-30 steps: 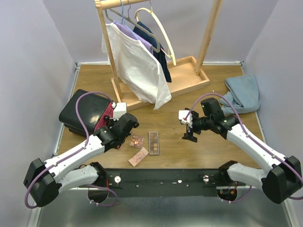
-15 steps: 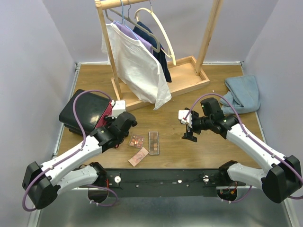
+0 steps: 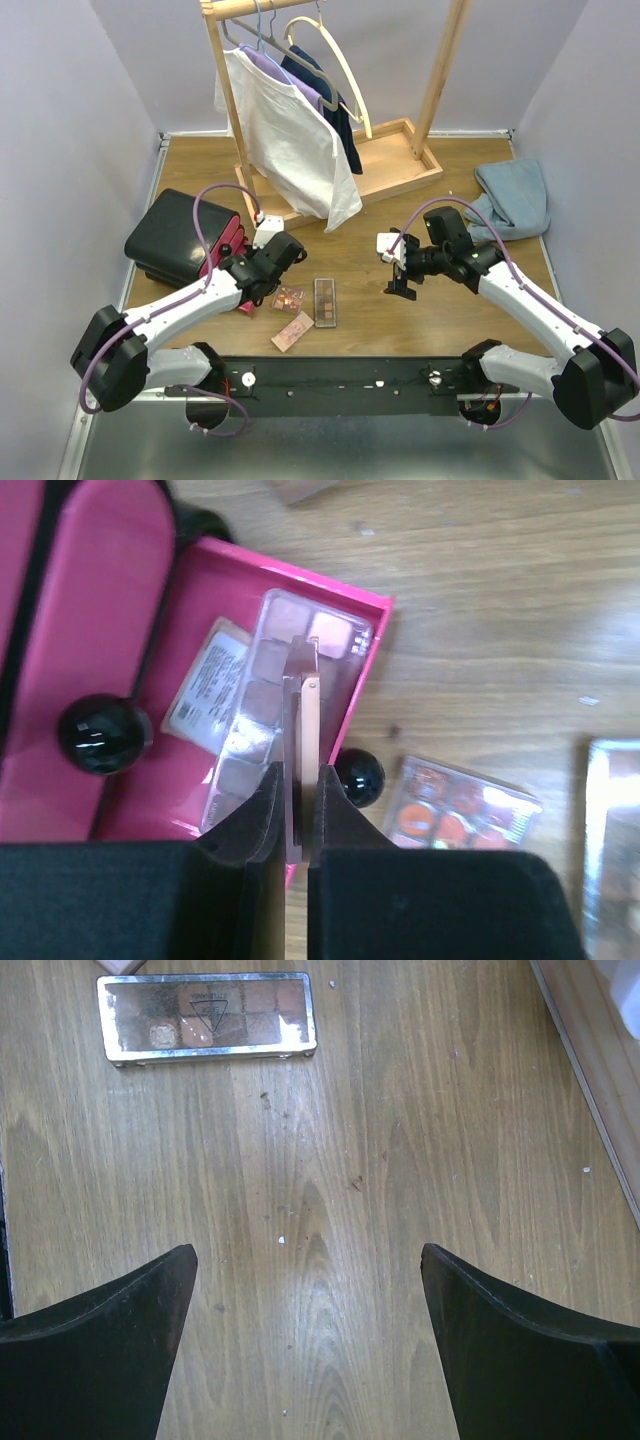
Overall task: Organize the makeup
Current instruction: Place the makeup at the center of the board.
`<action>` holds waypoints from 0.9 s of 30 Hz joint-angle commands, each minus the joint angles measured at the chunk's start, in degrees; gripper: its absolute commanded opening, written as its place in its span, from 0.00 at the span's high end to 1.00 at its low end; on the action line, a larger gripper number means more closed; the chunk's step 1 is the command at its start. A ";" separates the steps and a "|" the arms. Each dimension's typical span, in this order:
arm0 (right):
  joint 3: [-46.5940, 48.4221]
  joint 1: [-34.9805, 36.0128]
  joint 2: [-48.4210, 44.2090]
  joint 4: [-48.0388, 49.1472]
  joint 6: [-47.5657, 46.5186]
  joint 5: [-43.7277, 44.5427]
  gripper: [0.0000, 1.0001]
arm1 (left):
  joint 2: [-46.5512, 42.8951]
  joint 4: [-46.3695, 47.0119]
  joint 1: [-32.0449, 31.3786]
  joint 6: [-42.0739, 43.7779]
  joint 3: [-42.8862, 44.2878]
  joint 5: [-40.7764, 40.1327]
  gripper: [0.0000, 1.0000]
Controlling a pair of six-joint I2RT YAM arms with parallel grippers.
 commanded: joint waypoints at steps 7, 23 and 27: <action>-1.60 -0.24 0.06 0.67 -0.76 0.92 0.00 | -4.00 9.78 1.44 3.76 -2.22 19.38 0.98; -1.69 -0.24 0.41 0.49 -0.94 1.10 0.00 | -6.29 -0.67 1.71 6.14 4.98 0.95 0.98; -1.60 -0.24 0.50 0.49 -0.85 0.93 0.00 | -2.25 -2.87 2.41 5.96 6.39 -3.71 0.97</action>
